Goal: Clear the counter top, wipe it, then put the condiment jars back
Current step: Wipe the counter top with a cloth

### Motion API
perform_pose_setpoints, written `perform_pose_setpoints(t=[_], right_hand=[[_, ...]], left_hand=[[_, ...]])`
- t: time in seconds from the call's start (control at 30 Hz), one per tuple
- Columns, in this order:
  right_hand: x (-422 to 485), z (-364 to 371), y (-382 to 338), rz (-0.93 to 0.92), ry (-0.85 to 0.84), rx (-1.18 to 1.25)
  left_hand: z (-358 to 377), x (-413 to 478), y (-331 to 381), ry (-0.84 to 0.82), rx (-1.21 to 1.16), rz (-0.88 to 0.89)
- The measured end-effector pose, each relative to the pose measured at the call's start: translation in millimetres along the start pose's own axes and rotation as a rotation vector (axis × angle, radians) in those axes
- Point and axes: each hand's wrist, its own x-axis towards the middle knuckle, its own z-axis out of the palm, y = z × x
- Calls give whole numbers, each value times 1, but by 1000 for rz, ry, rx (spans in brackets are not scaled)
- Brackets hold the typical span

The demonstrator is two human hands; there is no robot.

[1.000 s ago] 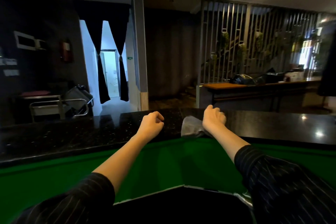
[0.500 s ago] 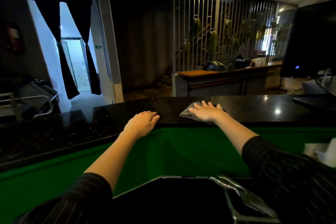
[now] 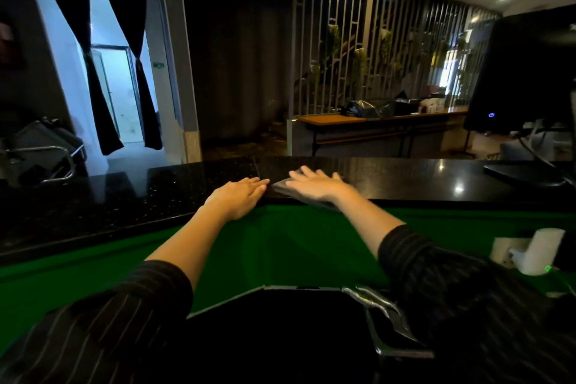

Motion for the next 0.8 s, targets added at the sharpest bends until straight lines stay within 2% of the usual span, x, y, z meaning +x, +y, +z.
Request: perform_pose_setpoints(t=[0.2,0.37,0.47,0.53,0.6,0.7,0.8], right_hand=[[2,-16,100,314,8,34],[33,-19,65,451,45,1],[56,-13,9,338,74,-13],[64,-4,-32,199,69,-36],[65,3,-56,22,31,-43],[69,0,-43,-144,-26,-33],[84,-15,8,-42,-40,-17]], left_hand=[[2,0,-1,-11,17,-6],[1,1,5,-4,68,-20],[4,0,8,87,45,-70],[6,0,7,161,57,-125],[6,-1,6,152,100,-177],[3,-3,7,112,73,-215],[0,-4,10,88,89,-200]])
